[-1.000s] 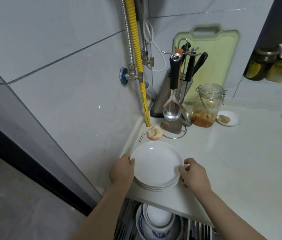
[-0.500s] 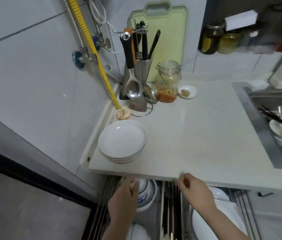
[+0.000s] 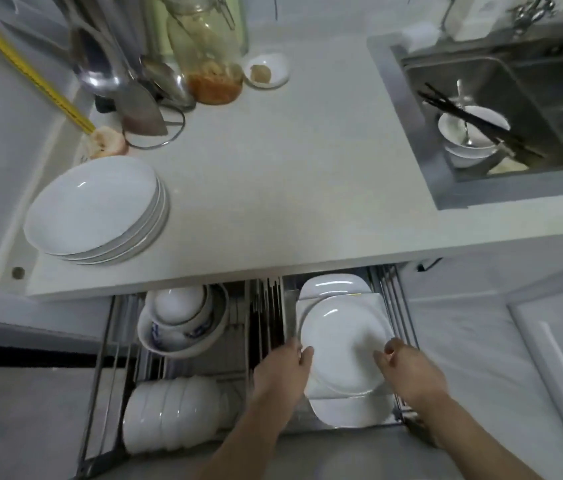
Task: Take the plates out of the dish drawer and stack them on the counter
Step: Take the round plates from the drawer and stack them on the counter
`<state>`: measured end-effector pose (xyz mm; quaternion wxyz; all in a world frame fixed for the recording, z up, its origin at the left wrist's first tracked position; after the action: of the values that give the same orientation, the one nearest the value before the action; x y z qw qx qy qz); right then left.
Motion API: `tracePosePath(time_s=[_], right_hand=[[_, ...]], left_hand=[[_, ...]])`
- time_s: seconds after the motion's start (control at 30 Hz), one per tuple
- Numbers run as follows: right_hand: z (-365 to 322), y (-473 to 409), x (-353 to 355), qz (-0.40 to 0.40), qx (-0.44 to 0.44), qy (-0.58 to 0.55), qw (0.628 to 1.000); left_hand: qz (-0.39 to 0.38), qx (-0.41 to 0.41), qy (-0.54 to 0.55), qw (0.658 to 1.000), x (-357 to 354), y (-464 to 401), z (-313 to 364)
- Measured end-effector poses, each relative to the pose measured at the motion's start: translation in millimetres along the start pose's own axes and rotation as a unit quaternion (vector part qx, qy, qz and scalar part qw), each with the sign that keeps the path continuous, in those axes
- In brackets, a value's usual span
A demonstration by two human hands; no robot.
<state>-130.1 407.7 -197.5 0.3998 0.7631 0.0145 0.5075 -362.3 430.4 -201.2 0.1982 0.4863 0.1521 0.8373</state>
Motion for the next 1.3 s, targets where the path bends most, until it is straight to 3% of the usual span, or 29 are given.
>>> tracePosePath(time_s=[0.23,0.47,0.73,0.87,1.3], right_hand=[[23,-33,-21,-0.028,-0.069,-0.005,0.997],[27,-56,-46,-0.041,-0.093,0.001,0.995],[27,-62,-50,0.001,-0.09,0.052,0.995],[28,-57,-49,-0.011,-0.094,0.019,0.995],[-17,10,-3,0.032,-0.005,0.052,0.998]], left_hand=[[-0.034,0.044,-0.081,0.995,-47,-36,-10],[0.012,0.13,-0.062,0.989,-47,-51,-29],[-0.036,0.092,-0.112,0.989,-48,-59,-25],[-0.039,0.087,-0.096,0.991,-44,-51,-24],[0.048,0.069,-0.02,0.996,35,18,-26]])
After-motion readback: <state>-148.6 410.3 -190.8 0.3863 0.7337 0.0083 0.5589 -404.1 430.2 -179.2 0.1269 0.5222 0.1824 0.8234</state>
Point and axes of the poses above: each hand's wrist, its own y-axis away from the middle knuckle, its own x-axis out of the back of the hand, z = x × y, the point moved 10 cm from there along -y, towards the middle knuckle, and after that the axes turned 10 degrees about -x, right-handed, at the moved point
